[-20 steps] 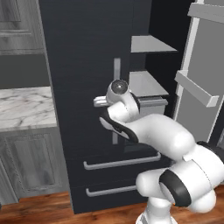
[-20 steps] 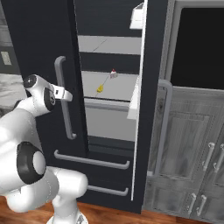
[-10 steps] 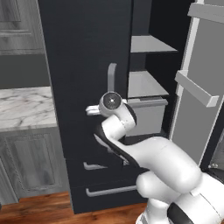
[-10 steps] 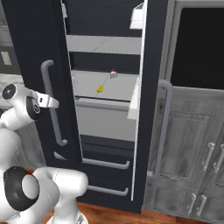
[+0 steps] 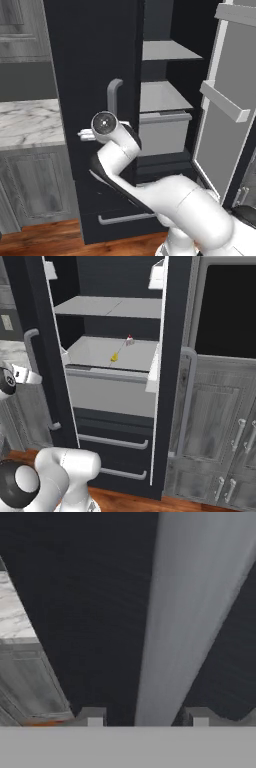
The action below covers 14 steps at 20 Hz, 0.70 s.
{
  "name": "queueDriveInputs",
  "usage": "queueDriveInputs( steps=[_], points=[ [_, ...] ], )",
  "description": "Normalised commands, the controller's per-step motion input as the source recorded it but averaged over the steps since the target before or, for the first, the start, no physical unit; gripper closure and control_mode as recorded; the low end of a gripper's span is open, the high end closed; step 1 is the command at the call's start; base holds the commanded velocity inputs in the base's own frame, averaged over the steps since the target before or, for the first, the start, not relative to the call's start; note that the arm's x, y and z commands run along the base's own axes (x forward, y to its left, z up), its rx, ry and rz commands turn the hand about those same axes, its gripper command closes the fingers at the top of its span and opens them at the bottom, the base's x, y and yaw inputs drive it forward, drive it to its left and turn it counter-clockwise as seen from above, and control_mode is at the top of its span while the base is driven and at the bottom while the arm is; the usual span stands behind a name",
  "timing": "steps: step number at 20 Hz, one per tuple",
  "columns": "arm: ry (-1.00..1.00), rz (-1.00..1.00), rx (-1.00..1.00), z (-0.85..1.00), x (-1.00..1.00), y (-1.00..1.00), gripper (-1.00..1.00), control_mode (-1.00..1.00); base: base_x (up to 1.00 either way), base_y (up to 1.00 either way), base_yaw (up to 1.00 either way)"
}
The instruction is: Take the lemon wedge from the fridge and place it on the plate with fish on the dining counter.
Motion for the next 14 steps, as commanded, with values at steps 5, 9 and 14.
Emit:
queueDriveInputs(
  steps=[5, 9, 14],
  points=[
    [0.01, 0.0, 0.0, 0.74, -1.0, 0.62, -1.0, -1.0, 0.0, 0.0, 0.0],
    [0.0, 0.0, 0.02, 0.56, -1.0, 0.05, -1.0, -1.0, 0.0, 0.0, 0.0],
    [-0.07, 0.0, 0.02, 0.28, -1.0, -0.42, -1.0, -1.0, 0.0, 0.0, 0.0]
  ],
)
